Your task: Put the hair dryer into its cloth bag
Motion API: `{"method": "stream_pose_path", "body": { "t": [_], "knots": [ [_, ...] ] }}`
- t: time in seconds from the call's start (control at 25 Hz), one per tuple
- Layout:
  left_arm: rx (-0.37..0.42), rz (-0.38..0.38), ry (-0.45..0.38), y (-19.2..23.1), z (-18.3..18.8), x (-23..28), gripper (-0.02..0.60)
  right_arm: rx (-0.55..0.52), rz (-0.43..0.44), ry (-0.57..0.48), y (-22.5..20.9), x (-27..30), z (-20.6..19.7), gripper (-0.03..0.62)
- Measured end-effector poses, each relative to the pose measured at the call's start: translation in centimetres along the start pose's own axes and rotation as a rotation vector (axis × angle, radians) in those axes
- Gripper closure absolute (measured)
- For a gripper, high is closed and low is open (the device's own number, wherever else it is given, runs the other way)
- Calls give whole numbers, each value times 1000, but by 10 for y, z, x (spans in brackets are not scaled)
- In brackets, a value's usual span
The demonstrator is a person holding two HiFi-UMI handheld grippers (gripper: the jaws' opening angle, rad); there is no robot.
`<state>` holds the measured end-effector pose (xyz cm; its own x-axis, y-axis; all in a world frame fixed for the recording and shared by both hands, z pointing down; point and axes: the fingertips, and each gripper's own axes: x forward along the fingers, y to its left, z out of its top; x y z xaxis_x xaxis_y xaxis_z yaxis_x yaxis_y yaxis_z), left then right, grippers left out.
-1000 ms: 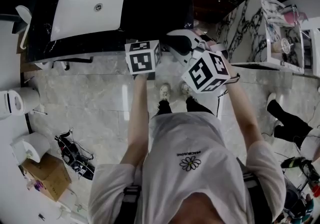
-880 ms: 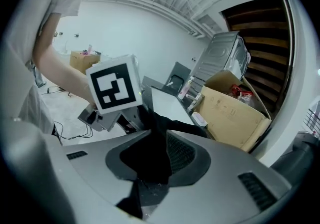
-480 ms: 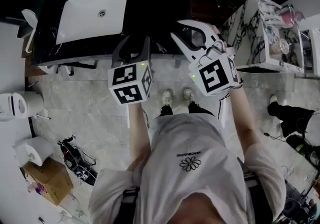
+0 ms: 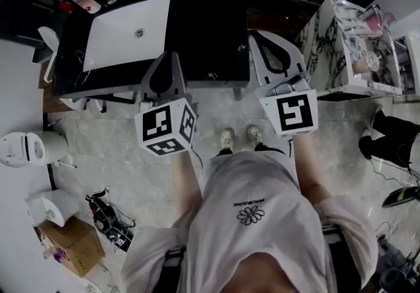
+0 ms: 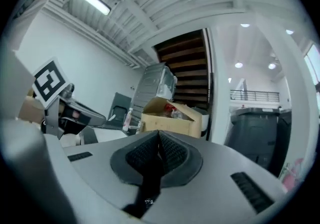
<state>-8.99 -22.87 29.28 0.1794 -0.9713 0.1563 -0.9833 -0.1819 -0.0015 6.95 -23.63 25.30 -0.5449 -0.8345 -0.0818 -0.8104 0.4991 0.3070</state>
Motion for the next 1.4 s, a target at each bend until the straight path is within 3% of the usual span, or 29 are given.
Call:
{"method": "stream_pose_path", "body": {
  "t": [0.16, 0.36, 0.76, 1.4],
  "knots": [
    [20, 34, -61, -4, 8, -6, 563, 125, -116, 16, -19, -18, -13, 582],
    [59, 42, -64, -11, 4, -8, 563, 131, -180, 28, -23, -40, -31, 582],
    [92, 8, -114, -26, 6, -11, 565, 113, -181, 52, -14, -49, -44, 582],
    [86, 32, -100, -24, 2, -15, 565, 107, -182, 44, -15, -52, -39, 582]
  ]
}}
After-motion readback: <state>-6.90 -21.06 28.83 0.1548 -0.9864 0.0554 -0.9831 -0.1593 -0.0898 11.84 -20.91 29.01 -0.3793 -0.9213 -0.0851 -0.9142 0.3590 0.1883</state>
